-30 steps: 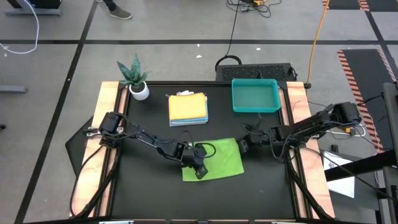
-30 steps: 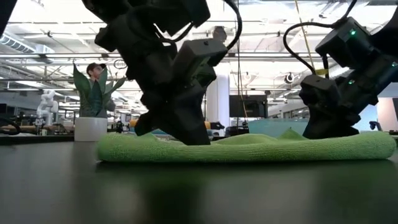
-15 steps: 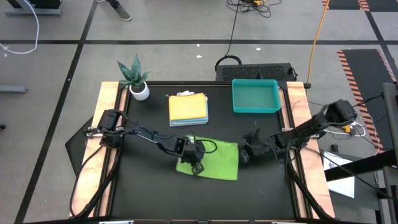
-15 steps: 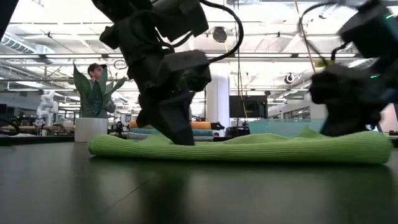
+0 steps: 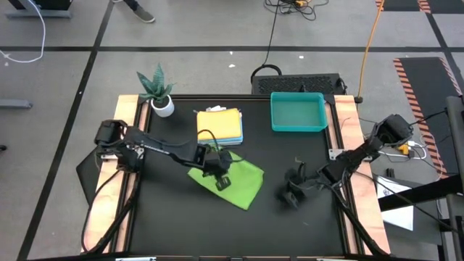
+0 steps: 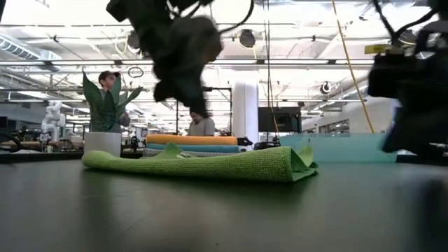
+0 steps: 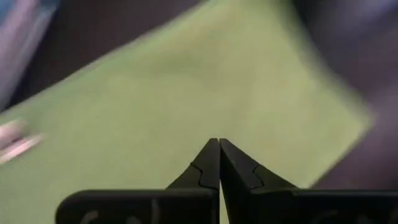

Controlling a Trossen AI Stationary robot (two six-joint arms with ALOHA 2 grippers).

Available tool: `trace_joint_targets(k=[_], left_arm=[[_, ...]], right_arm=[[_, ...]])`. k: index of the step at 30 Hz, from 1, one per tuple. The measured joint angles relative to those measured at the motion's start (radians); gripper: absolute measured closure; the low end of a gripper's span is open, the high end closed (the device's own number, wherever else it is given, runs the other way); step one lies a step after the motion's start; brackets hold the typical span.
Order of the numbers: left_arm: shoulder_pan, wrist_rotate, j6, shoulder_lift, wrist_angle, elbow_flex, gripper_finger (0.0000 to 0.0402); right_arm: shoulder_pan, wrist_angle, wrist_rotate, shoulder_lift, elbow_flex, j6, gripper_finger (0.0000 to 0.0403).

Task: Fold microfiber towels
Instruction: Fold the green microfiber towel

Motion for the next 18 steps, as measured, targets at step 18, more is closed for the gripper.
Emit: trace_joint_targets(k=[18], left_arm=[[-0.105,0.014,-0.333,0.266,0.51,0.004,0.04]], right_arm=[[-0.257,0.077,-0.132,0.244,0.141,-0.246,0.0403]])
